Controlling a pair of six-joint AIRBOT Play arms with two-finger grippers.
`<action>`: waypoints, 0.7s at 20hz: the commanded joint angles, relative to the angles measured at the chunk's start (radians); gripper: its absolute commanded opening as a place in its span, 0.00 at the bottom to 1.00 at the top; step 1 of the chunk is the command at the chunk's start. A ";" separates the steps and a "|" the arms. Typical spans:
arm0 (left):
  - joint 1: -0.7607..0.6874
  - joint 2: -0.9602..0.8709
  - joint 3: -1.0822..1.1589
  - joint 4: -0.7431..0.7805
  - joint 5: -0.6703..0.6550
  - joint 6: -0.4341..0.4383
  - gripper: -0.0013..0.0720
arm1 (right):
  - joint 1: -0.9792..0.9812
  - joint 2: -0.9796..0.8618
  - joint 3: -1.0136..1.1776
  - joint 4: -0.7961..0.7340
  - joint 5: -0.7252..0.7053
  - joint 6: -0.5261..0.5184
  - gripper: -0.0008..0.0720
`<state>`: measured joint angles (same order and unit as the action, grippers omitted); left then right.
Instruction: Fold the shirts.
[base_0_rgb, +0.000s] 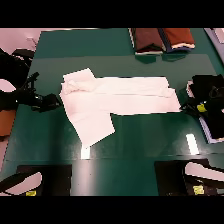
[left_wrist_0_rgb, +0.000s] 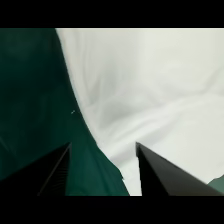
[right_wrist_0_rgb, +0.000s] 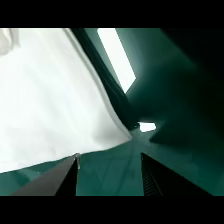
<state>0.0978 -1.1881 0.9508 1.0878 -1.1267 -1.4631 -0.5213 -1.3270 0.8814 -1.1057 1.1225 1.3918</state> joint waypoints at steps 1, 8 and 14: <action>-0.048 0.003 -0.006 -0.008 0.016 -0.009 0.67 | 0.064 -0.050 0.026 0.013 -0.038 -0.005 0.63; -0.056 0.003 -0.008 0.057 -0.034 -0.042 0.67 | 0.159 -0.105 0.099 -0.022 -0.050 -0.013 0.04; -0.057 0.003 -0.154 0.040 0.003 -0.058 0.73 | 0.218 -0.104 0.121 -0.023 -0.047 -0.013 0.04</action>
<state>0.0410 -1.1854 0.8612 1.1366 -1.1458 -1.5143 -0.3302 -1.4288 0.9939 -1.1263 1.0760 1.3796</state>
